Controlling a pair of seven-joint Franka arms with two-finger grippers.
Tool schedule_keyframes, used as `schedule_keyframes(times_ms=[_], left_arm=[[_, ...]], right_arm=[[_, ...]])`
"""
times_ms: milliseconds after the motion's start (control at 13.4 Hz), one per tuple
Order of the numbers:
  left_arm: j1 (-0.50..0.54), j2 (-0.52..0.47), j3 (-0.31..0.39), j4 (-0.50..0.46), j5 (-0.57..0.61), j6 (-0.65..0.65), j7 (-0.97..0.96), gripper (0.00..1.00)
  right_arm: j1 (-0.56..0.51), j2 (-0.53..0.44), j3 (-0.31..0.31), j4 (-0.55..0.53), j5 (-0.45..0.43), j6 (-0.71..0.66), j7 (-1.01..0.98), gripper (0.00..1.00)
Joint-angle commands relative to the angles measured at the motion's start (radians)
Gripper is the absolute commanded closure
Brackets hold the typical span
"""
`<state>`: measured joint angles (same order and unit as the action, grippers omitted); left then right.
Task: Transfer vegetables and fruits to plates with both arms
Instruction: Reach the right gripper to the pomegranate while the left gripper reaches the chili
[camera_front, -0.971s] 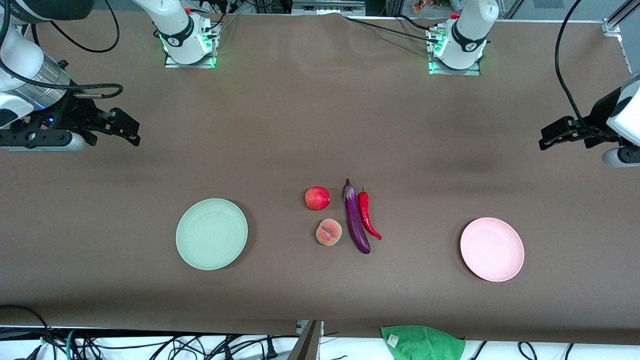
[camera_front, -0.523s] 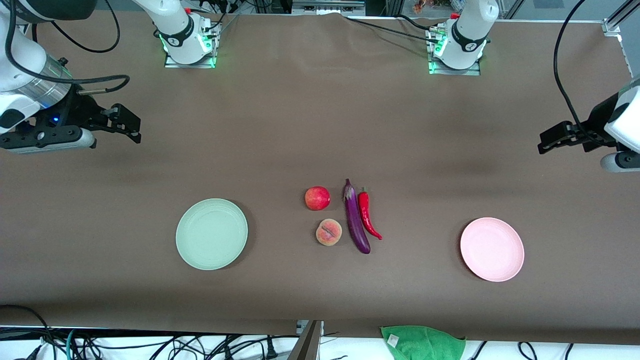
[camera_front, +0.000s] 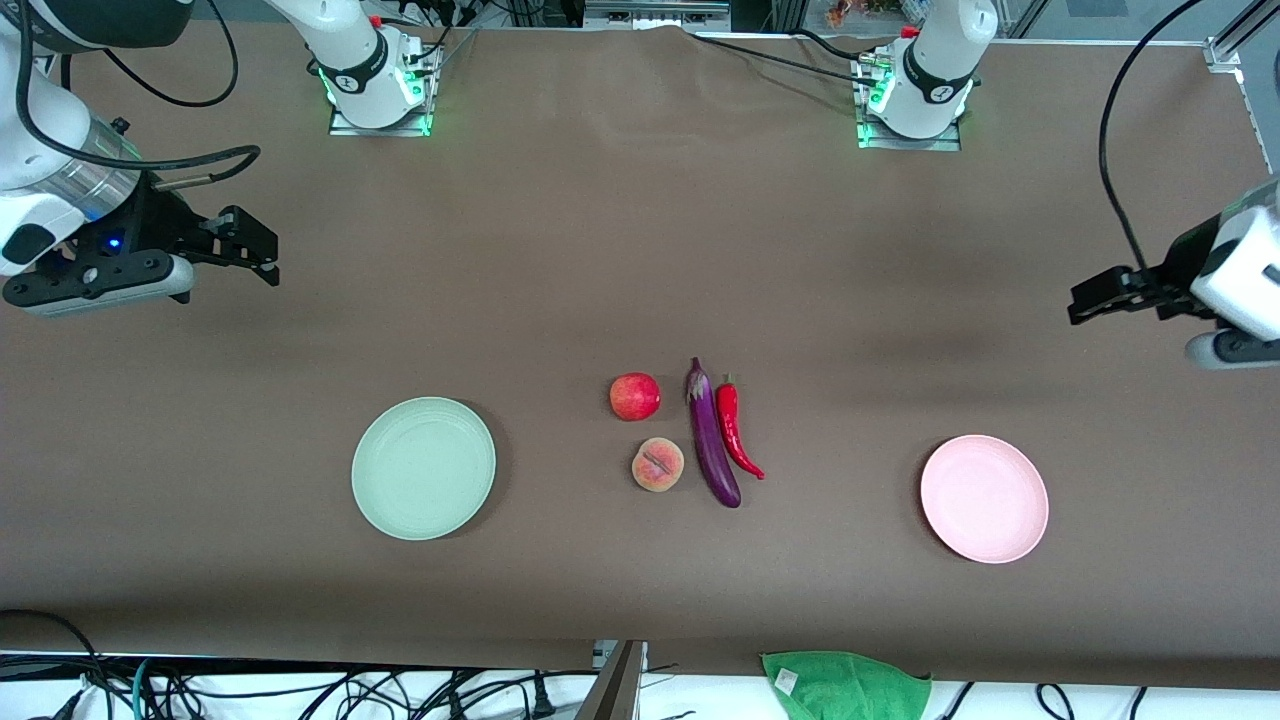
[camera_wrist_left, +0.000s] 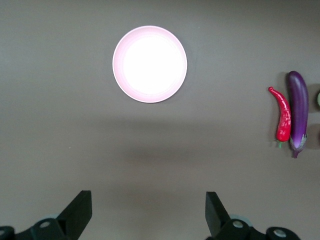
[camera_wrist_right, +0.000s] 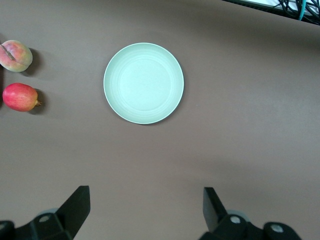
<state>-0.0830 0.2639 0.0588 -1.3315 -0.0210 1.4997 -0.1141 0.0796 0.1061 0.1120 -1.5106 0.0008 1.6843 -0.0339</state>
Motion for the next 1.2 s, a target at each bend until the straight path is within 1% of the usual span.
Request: schedule_keyframes(times_ms=[0, 149, 373, 598, 822, 896, 971, 1120], left_arm=[[-0.061, 0.056, 0.003, 0.021, -0.008, -0.003, -0.018, 0.0], [-0.121, 0.106, 0.003, 0.025, -0.01, 0.031, -0.045, 0.0], [-0.22, 0.162, 0.003, 0.023, -0.01, 0.106, -0.203, 0.0], [-0.302, 0.247, 0.003, 0.023, -0.014, 0.221, -0.288, 0.0], [-0.328, 0.346, 0.001, 0.018, -0.094, 0.361, -0.311, 0.0], [-0.357, 0.38, 0.003, 0.018, -0.108, 0.405, -0.312, 0.0], [-0.383, 0.405, 0.003, 0.015, -0.109, 0.448, -0.315, 0.0], [-0.397, 0.448, 0.003, 0.015, -0.108, 0.514, -0.338, 0.0]], right_arm=[[0.005, 0.004, 0.012, 0.021, 0.001, -0.009, -0.017, 0.0], [0.002, 0.006, 0.011, 0.021, 0.014, -0.012, -0.017, 0.0], [-0.006, 0.006, 0.008, 0.021, 0.039, -0.012, -0.02, 0.0], [-0.004, 0.006, 0.008, 0.021, 0.039, -0.012, -0.018, 0.0], [-0.008, 0.006, 0.008, 0.021, 0.041, -0.014, -0.02, 0.0], [-0.003, 0.007, 0.009, 0.015, 0.041, -0.015, -0.018, 0.0], [0.002, 0.026, 0.009, 0.016, 0.039, -0.015, -0.021, 0.0], [0.017, 0.038, 0.012, 0.018, 0.041, -0.009, -0.018, 0.0]])
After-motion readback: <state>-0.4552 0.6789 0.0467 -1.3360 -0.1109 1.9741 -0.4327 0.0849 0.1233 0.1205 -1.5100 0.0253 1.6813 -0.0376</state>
